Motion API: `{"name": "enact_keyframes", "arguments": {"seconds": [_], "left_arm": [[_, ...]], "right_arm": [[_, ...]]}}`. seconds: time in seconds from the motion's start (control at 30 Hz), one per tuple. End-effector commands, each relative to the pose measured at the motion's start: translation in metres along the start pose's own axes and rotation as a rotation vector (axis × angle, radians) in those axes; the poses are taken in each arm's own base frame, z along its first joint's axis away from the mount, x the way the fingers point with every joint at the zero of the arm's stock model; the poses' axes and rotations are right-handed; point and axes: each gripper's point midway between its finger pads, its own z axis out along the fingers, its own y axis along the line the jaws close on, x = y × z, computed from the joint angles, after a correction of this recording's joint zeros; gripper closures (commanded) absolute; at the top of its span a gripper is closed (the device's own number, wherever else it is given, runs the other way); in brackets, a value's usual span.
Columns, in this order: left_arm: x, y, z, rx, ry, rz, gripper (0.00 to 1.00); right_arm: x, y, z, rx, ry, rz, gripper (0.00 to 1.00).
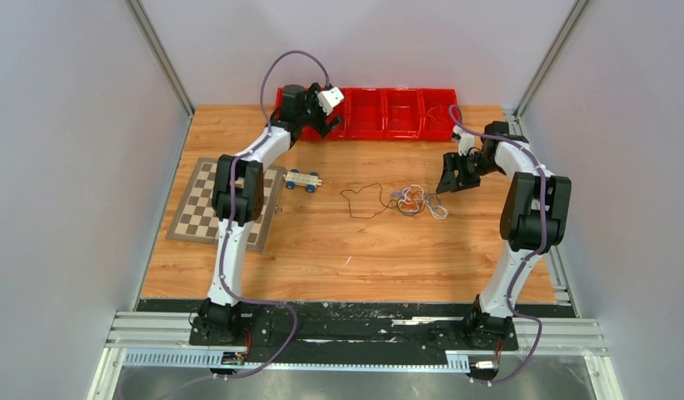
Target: Untangle the cables
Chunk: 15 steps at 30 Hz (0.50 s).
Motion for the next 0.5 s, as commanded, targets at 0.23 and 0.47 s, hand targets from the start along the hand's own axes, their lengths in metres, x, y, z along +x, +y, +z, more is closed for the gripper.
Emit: {"name": "enact_keyframes", "arguments": {"seconds": [0.23, 0.47], "left_arm": [[-0.052, -0.042, -0.102, 0.339, 0.136, 0.096, 0.0], [-0.091, -0.119, -0.159, 0.547, 0.057, -0.093, 0.01]], "right_arm": [[-0.035, 0.012, -0.025, -0.006, -0.111, -0.079, 0.38], [-0.037, 0.044, -0.026, -0.054, -0.117, -0.156, 0.37]]}}
